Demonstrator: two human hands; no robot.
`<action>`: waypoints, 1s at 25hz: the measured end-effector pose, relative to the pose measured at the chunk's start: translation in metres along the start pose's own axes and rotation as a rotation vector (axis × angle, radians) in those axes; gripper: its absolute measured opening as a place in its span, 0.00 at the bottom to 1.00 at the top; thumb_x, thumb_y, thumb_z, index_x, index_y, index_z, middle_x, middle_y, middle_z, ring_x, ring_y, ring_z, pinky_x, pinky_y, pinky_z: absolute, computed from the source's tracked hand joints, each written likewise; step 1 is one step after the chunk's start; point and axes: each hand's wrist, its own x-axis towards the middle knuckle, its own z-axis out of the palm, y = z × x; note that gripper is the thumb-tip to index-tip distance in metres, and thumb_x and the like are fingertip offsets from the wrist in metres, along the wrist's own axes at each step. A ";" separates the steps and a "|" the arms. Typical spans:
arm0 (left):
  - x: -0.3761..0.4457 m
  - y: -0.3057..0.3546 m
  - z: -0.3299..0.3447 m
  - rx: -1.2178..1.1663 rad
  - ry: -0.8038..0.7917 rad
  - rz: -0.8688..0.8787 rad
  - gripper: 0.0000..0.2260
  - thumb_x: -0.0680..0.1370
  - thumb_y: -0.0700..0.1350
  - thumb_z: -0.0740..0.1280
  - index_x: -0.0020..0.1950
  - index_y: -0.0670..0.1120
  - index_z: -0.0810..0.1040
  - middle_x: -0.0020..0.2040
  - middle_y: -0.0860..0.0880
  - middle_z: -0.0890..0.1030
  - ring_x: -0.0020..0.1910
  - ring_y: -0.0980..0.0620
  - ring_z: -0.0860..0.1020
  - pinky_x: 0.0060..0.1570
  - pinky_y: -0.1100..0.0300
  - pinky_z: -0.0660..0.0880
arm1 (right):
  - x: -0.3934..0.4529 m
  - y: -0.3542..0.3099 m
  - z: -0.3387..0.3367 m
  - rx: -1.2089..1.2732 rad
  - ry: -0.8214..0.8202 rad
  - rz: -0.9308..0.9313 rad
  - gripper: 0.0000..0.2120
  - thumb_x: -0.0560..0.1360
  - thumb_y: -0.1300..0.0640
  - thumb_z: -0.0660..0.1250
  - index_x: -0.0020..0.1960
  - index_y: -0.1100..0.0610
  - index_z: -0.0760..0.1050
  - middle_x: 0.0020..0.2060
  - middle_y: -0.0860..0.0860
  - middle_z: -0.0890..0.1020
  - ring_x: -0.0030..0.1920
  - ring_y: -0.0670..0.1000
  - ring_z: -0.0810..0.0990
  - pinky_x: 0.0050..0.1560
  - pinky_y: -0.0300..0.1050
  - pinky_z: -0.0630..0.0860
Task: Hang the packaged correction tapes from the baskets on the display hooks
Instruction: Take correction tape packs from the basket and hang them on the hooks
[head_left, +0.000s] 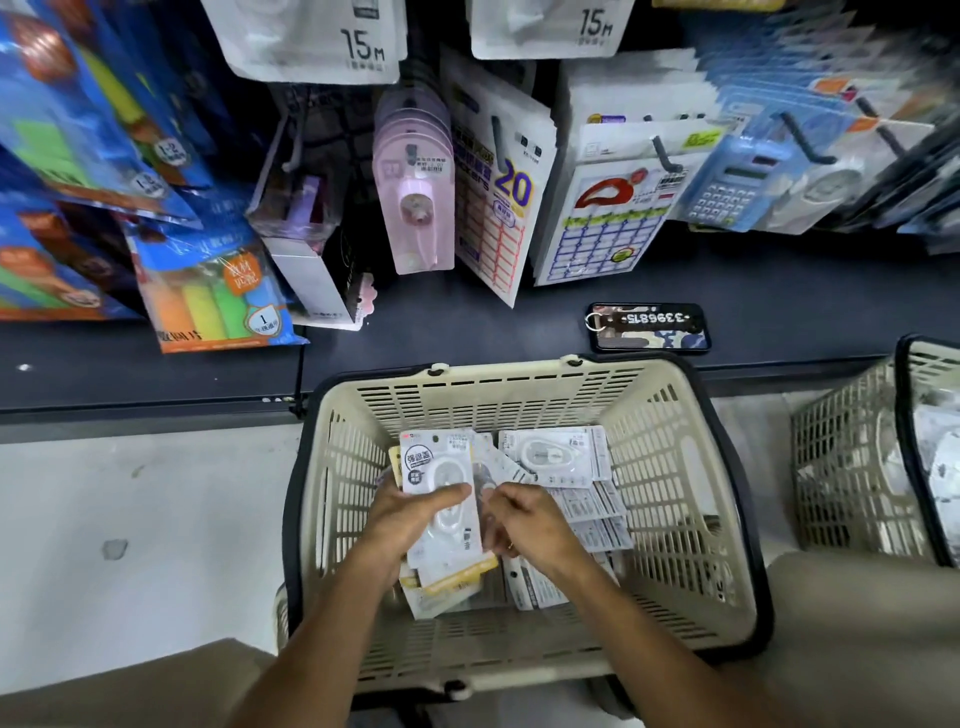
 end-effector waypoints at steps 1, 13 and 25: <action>0.002 -0.001 -0.002 0.017 0.062 -0.012 0.36 0.57 0.57 0.85 0.60 0.49 0.76 0.60 0.52 0.83 0.57 0.50 0.80 0.58 0.53 0.77 | 0.006 0.003 -0.001 -0.079 0.099 0.029 0.07 0.81 0.54 0.66 0.44 0.53 0.78 0.38 0.54 0.85 0.38 0.55 0.84 0.43 0.52 0.81; 0.020 -0.018 -0.011 -0.013 0.204 -0.056 0.51 0.61 0.54 0.85 0.79 0.47 0.64 0.73 0.44 0.76 0.71 0.39 0.74 0.70 0.39 0.72 | 0.046 0.034 -0.008 -0.333 0.087 0.292 0.18 0.68 0.57 0.78 0.57 0.56 0.80 0.50 0.53 0.83 0.49 0.52 0.82 0.49 0.43 0.79; -0.069 0.097 0.038 -0.173 -0.213 0.197 0.34 0.57 0.52 0.86 0.60 0.48 0.79 0.55 0.53 0.86 0.53 0.51 0.84 0.47 0.59 0.78 | -0.058 -0.177 -0.183 -0.199 0.011 -0.396 0.04 0.73 0.55 0.76 0.41 0.55 0.84 0.35 0.51 0.82 0.36 0.48 0.77 0.40 0.47 0.72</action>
